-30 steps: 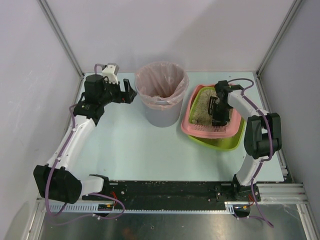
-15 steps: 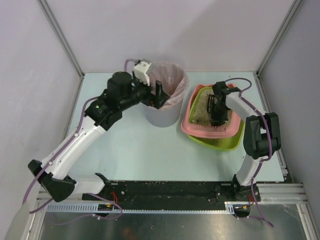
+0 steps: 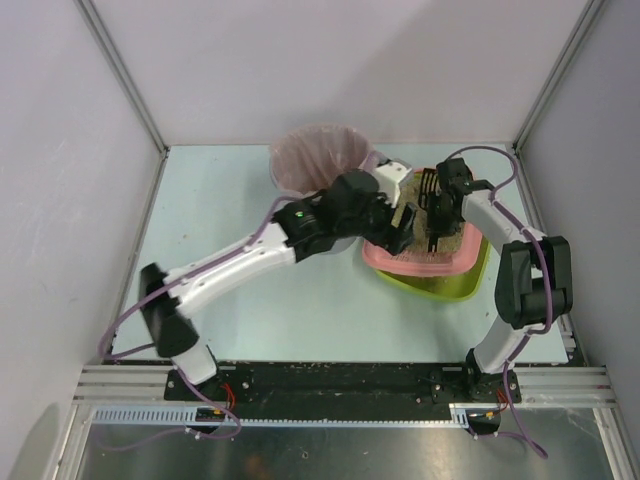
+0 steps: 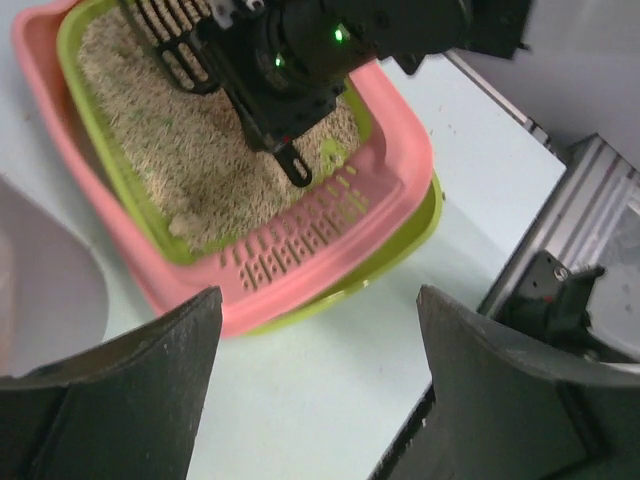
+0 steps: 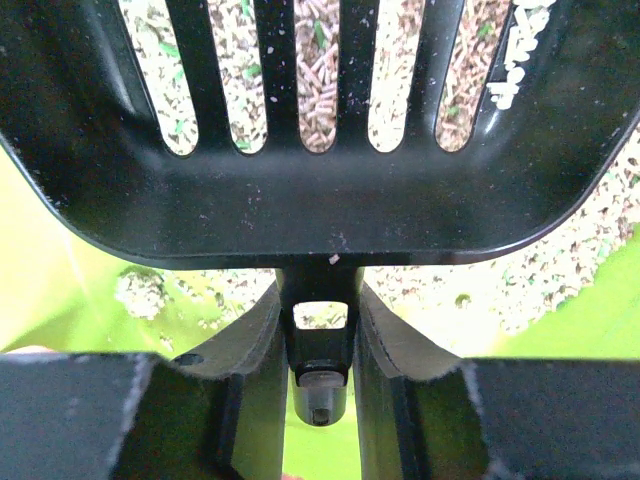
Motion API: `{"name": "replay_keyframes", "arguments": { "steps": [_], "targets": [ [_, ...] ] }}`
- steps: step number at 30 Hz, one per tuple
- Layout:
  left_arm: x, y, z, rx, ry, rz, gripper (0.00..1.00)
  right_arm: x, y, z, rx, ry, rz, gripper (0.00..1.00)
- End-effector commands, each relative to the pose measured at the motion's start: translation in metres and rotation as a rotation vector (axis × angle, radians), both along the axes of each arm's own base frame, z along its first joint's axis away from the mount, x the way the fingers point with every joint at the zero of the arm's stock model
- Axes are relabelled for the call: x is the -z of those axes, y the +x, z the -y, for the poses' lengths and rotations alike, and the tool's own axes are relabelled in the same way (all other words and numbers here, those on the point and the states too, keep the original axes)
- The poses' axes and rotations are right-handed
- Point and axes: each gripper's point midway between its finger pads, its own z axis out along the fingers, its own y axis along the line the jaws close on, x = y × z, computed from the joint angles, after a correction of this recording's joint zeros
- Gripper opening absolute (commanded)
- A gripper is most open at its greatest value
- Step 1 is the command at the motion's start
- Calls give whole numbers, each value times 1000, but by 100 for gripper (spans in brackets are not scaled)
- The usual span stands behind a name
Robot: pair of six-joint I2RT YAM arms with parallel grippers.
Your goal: Clean the litter box
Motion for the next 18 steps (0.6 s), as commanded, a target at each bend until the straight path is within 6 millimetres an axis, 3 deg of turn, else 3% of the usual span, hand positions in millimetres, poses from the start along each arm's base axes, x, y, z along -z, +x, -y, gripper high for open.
{"name": "replay_keyframes", "arguments": {
  "steps": [1, 5, 8, 9, 15, 18],
  "targets": [
    [17, 14, 37, 21, 3, -37, 83, -12, 21, 4, -3, 21, 133, 8],
    [59, 40, 55, -45, 78, -54, 82, -7, 20, 3, -13, 27, 141, 8],
    [69, 53, 62, -62, 97, -39, 82, -3, 15, 2, -18, 26, 127, 9],
    [83, 58, 64, -63, 119, -54, 82, -4, 13, 3, -16, 26, 127, 9],
    [108, 101, 41, -143, 173, -49, 81, -2, -5, 3, -19, 21, 125, 15],
    [111, 115, 33, -174, 212, -1, 81, -6, -11, 6, -18, 11, 137, 30]
  ]
}}
